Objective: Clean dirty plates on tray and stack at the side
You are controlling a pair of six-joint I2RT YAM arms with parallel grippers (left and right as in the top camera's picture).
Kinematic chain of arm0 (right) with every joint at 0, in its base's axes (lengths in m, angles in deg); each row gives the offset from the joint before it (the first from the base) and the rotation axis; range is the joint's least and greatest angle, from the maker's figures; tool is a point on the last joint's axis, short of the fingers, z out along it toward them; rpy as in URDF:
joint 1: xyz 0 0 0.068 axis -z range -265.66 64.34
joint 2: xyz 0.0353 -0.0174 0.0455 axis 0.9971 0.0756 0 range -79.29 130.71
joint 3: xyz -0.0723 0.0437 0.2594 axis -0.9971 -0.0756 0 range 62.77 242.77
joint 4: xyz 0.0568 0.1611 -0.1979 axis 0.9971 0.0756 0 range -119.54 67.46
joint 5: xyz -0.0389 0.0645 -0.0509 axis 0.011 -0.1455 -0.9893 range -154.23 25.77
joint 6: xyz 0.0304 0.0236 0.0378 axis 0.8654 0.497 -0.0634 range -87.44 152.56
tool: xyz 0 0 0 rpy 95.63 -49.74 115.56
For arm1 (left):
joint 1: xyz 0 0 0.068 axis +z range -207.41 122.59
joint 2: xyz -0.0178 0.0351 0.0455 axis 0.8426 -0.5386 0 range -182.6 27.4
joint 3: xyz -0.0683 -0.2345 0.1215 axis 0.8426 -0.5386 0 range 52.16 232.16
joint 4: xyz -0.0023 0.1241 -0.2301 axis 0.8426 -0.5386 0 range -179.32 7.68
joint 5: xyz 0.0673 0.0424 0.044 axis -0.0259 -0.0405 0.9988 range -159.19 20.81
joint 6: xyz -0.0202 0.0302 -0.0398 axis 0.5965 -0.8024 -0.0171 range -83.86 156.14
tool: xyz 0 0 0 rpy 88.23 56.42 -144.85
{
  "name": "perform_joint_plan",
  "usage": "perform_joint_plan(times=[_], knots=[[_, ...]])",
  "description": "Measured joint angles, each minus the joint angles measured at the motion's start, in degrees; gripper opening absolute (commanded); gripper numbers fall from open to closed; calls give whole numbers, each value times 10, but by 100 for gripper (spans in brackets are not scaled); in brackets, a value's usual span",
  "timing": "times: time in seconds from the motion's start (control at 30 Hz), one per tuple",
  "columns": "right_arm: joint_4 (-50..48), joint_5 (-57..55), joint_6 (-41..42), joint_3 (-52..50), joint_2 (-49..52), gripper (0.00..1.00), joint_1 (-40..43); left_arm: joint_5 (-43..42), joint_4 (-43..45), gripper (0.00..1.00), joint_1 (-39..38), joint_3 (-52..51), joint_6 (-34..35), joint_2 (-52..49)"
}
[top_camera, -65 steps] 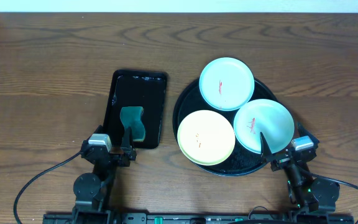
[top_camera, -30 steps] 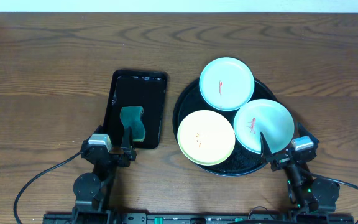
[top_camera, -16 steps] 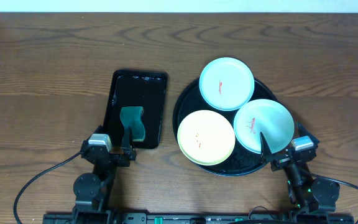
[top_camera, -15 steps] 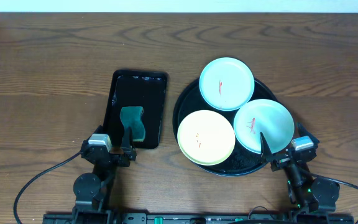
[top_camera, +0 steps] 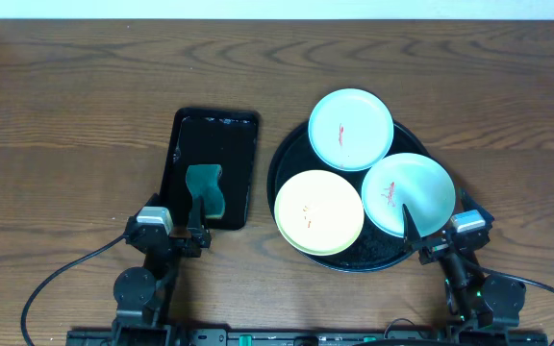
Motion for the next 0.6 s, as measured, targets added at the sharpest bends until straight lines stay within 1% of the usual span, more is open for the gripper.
perform_joint_plan(times=[0.6], knots=[[0,0,0,0,0,99,0,0,0,84,0,0,0,3]])
